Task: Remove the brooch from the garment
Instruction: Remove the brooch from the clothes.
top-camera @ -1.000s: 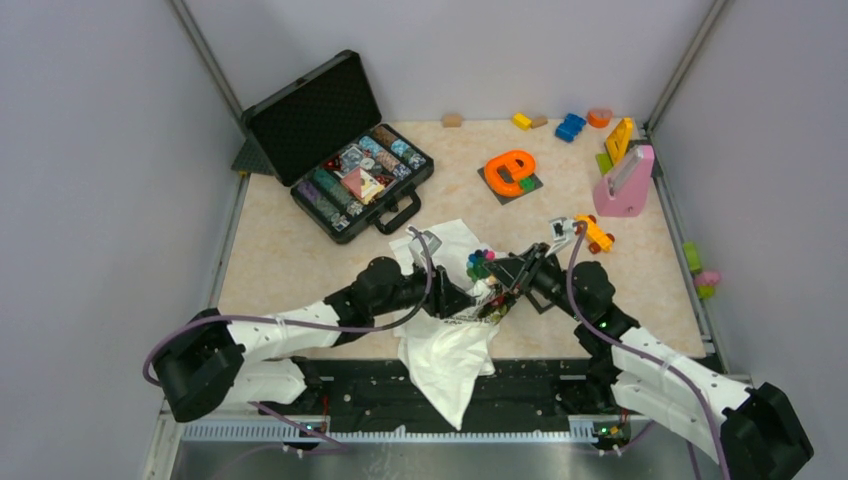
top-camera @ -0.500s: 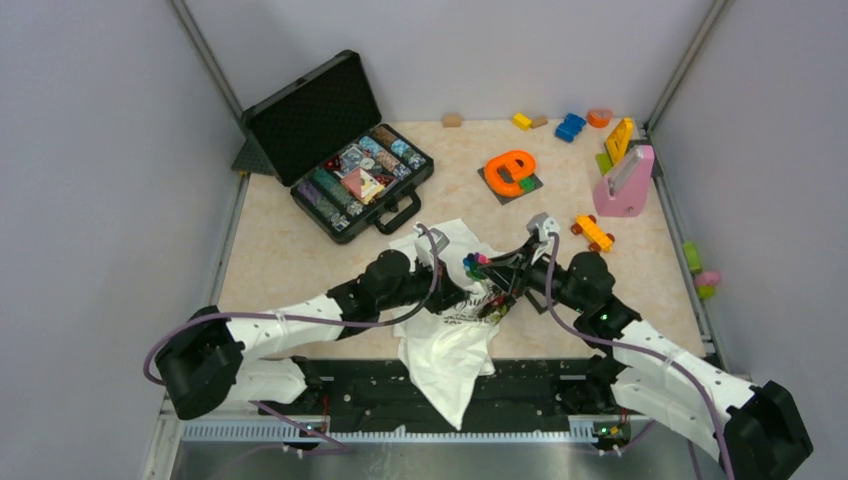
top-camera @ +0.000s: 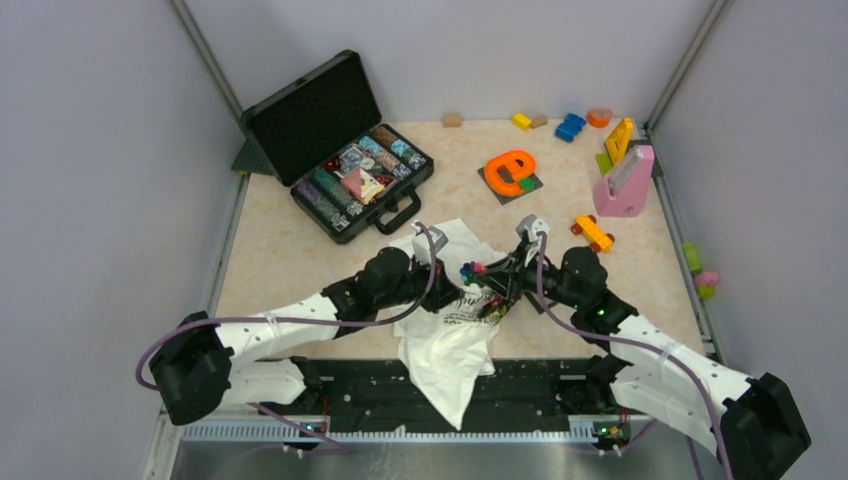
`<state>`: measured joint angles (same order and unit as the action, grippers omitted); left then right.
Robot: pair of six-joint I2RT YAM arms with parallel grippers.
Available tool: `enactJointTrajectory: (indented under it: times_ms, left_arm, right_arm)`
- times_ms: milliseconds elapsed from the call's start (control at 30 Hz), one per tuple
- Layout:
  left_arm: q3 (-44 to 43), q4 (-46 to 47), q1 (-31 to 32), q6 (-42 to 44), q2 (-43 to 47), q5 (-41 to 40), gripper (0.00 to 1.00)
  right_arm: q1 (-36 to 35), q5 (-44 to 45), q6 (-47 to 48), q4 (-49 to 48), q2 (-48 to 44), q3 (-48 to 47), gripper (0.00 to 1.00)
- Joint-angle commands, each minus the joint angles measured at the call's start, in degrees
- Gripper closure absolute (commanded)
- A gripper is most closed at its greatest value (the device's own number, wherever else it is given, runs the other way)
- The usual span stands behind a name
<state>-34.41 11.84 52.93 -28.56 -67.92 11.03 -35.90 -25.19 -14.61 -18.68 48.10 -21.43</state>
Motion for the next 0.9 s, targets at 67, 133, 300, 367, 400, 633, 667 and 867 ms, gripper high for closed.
enactJointTrajectory:
  times_ms: [67,133,300,367,400,633,667,867]
  left_arm:
    - [-2.63,0.39,-0.13,1.54,0.01,-0.45,1.0]
    - [-2.75,0.53,-0.11,1.88,-0.07,-0.01,1.0]
    - [-2.93,0.41,-0.11,2.66,0.63,0.4,1.0]
    - [-2.98,0.15,-0.11,3.0,0.66,0.35,1.0]
    - [-2.91,0.2,-0.1,3.2,0.43,0.54,1.0]
    - [-1.76,2.24,-0.1,5.5,-3.27,4.17,1.0]
    - [-1.66,2.55,-0.06,5.6,-3.45,4.72,1.0]
    - [-0.38,5.13,-0.02,7.4,-3.84,7.2,1.0]
  right_arm:
    - [-0.93,-2.82,-5.19,-1.14,0.71,-3.2,0.9]
    - [-0.93,-3.16,-6.07,-1.27,0.76,-3.12,0.88]
    - [-0.93,-3.03,-5.73,-0.15,1.35,-2.5,0.83]
    - [-0.93,-2.88,-5.96,-0.37,1.63,-1.9,0.82]
    - [-0.95,-2.77,-6.03,-0.53,1.93,-1.59,0.82]
    - [-0.93,-4.01,-7.77,-2.32,2.91,0.79,0.78]
    - [-0.94,-4.01,-7.9,-2.33,2.88,0.94,0.77]
    - [-1.01,-4.76,-8.17,-1.74,2.72,2.16,0.73]
